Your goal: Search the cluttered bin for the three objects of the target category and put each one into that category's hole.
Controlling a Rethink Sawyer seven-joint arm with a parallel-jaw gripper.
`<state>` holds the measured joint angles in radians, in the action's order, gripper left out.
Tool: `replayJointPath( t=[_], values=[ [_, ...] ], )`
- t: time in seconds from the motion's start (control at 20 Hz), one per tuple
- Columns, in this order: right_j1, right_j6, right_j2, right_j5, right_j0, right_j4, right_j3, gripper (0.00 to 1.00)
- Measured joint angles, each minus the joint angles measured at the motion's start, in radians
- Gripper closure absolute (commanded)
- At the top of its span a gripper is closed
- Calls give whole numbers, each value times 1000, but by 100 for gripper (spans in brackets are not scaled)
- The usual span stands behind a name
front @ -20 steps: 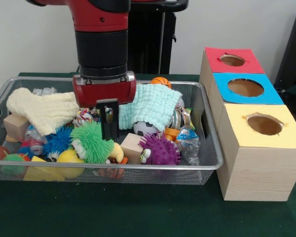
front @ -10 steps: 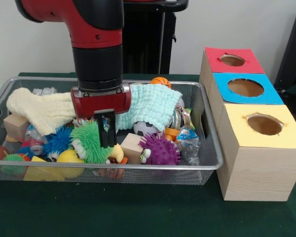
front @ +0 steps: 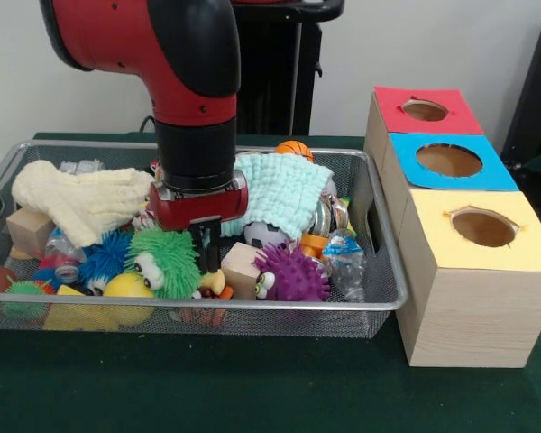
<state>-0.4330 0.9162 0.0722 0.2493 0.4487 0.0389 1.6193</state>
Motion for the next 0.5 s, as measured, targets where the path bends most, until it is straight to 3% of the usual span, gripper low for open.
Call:
replayJointPath(
  t=[0.35, 0.5],
  values=[
    [-2, 0, -85, 0, -84, -33, -19, 100],
    [-4, 0, -83, 0, -80, -48, -18, 100]
  ],
)
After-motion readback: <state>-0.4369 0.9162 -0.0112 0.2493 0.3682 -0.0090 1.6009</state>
